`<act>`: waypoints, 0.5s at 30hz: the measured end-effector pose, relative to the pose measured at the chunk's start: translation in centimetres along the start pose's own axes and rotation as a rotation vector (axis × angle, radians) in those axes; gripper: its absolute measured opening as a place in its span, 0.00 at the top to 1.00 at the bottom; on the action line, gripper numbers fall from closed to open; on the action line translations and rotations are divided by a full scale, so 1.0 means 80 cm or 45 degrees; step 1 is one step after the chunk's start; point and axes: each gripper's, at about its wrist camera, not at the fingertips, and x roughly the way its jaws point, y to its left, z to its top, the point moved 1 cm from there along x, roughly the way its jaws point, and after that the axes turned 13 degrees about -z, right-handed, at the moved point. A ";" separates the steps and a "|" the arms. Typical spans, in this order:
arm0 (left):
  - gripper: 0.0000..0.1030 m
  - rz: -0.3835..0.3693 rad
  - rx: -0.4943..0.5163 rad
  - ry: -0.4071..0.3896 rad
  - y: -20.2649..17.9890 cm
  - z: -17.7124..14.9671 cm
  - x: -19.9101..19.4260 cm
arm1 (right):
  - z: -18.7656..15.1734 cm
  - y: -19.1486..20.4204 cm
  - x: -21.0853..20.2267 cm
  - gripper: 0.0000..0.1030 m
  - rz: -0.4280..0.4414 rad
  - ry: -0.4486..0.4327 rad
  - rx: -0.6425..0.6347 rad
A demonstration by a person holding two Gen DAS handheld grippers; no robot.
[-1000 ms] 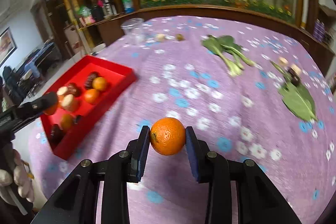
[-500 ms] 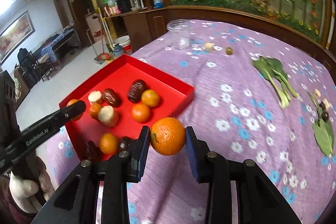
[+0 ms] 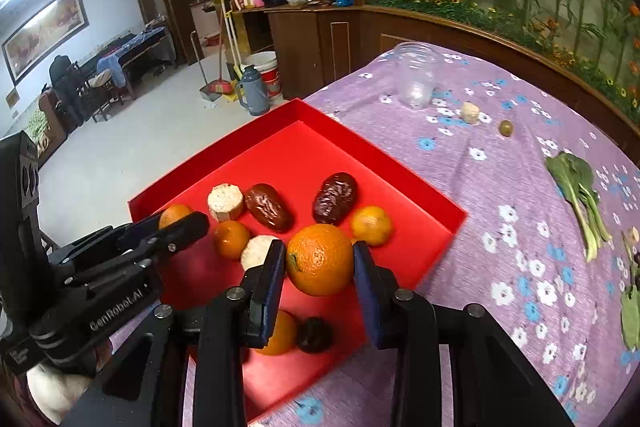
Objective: Organize fruits
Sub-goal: 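Carry both held oranges over the red tray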
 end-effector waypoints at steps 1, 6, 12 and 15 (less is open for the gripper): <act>0.69 0.002 0.003 0.002 0.001 0.000 0.001 | 0.000 0.002 0.002 0.64 0.000 0.001 -0.002; 0.69 0.018 0.025 0.000 -0.002 -0.001 0.005 | 0.004 0.006 0.011 0.64 -0.006 0.006 0.001; 0.69 0.018 0.042 0.004 -0.004 -0.002 0.008 | 0.007 0.008 0.015 0.64 -0.012 0.002 0.006; 0.69 0.019 0.048 0.004 -0.006 -0.001 0.009 | 0.016 0.006 0.013 0.64 -0.022 -0.016 0.005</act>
